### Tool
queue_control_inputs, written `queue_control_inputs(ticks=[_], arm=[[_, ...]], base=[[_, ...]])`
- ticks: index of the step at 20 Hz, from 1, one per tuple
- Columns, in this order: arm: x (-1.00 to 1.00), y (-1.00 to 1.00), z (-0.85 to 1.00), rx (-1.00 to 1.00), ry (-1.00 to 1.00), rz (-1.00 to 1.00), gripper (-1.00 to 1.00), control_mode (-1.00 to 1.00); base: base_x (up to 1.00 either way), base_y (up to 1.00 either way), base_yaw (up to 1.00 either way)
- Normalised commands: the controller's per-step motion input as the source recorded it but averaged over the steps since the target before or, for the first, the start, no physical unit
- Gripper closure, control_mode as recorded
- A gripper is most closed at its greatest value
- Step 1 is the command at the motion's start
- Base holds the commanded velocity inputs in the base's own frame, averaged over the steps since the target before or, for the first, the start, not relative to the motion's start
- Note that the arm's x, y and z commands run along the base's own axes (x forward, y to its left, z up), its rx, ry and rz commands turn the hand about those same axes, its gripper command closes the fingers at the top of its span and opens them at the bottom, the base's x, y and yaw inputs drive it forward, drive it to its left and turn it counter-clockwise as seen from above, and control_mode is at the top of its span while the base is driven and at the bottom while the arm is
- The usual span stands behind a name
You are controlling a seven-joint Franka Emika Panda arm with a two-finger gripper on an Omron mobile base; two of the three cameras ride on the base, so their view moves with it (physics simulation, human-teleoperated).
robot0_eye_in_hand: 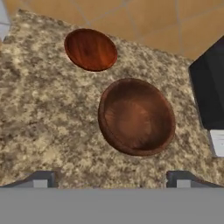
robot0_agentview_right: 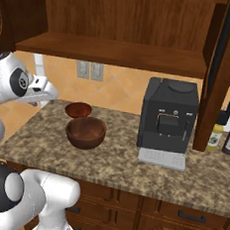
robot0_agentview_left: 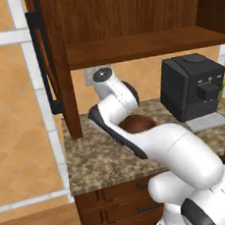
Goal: Pick up the bowls on the counter and stack them on top of one another in the open cabinet. Place the smaller bowl on top of the larger bowl.
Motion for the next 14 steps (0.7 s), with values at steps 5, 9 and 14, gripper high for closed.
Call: queue_control_inputs(ticks=[5, 9, 14], arm=[[0.46, 0.47, -0.65, -0.27, 0.05, 0.02, -1.00, -1.00], [0.56, 0.18, -0.50, -0.12, 0.11, 0.04, -1.00, -1.00], [0.59, -0.26, -0.08, 0.01, 0.03, 0.08, -1.00, -1.00]], base=[[0.00, 0.00, 0.00], [0.00, 0.00, 0.00], [0.00, 0.00, 0.00]])
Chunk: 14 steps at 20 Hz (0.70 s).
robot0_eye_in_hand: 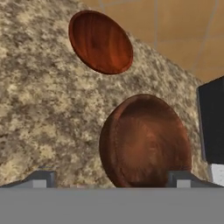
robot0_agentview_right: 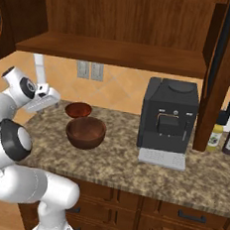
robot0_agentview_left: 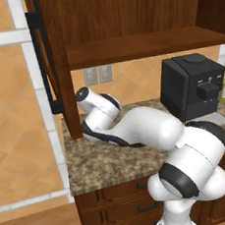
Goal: Pick up the bowls on the counter and stack them on top of one another in the open cabinet. Place the smaller bowl on top of the larger bowl.
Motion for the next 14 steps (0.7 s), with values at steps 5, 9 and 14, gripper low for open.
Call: queue_control_inputs(ticks=[5, 9, 14], arm=[[0.09, -0.04, -0.02, 0.00, 0.02, 0.02, -1.00, -1.00], [0.30, -0.01, -0.20, 0.00, -0.01, 0.00, -1.00, -1.00], [0.29, 0.00, -0.10, 0.00, -0.01, 0.00, -1.00, -1.00]], base=[[0.00, 0.00, 0.00], [0.00, 0.00, 0.00], [0.00, 0.00, 0.00]])
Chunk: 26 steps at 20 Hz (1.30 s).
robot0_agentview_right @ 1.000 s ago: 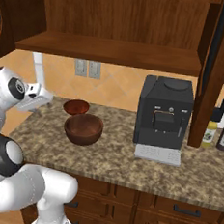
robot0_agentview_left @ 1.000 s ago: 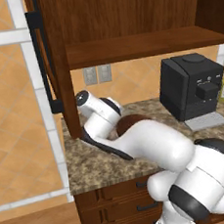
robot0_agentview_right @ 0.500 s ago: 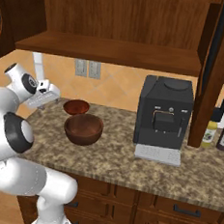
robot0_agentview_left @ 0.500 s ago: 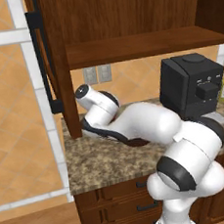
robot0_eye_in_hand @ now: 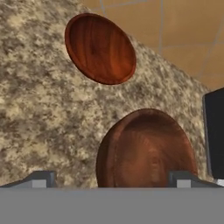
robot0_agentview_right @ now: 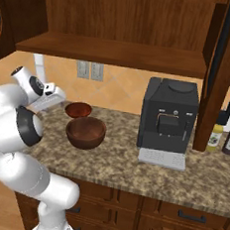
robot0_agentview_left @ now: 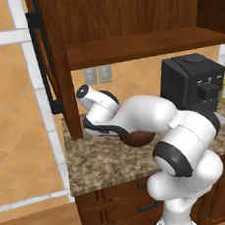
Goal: Pick up the bowls on the counter and stack them on top of one another in the open cabinet. Place the smaller bowl on top of the larger bowl.
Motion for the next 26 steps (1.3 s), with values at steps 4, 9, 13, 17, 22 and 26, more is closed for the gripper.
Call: queue_control_inputs(ticks=[4, 9, 13, 17, 22, 26], arm=[[0.44, 0.00, -0.20, 0.00, 0.00, 0.01, -1.00, -1.00], [0.38, 0.00, -0.19, -0.02, 0.02, 0.05, -1.00, -1.00], [0.27, 0.00, -0.31, -0.04, 0.09, 0.05, -1.00, -1.00], [0.31, 0.00, -0.25, -0.01, 0.08, 0.02, -1.00, -1.00], [0.46, 0.00, -0.39, -0.01, 0.14, 0.00, -1.00, -1.00], [0.32, 0.02, -0.26, -0.02, 0.09, 0.01, -1.00, -1.00]], base=[[0.00, 0.00, 0.00], [0.00, 0.00, 0.00], [0.00, 0.00, 0.00], [0.00, 0.00, 0.00], [0.00, 0.00, 0.00], [0.00, 0.00, 0.00]])
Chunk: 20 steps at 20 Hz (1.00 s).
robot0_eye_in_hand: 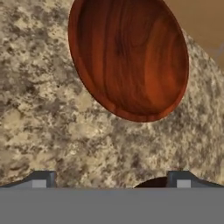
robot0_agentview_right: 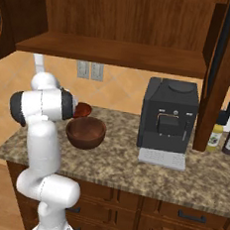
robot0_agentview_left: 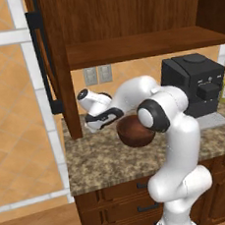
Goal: Pick up the bowls on the counter and stack them on top of one another in the open cabinet. Place the smaller bowl on top of the larger bowl.
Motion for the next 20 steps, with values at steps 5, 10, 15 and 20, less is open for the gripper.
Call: queue_control_inputs(ticks=[5, 10, 15, 20], arm=[[0.38, 0.07, -0.22, -0.03, 0.06, 0.00, -1.00, -1.00], [0.48, 0.00, -0.28, -0.02, 0.05, 0.00, -1.00, -1.00], [0.48, 0.00, -0.22, 0.00, 0.04, 0.00, -1.00, -1.00], [0.36, 0.00, -0.31, -0.01, 0.06, 0.01, 1.00, -1.00]], base=[[0.00, 0.00, 0.00], [0.00, 0.00, 0.00], [0.00, 0.00, 0.00], [0.00, 0.00, 0.00]])
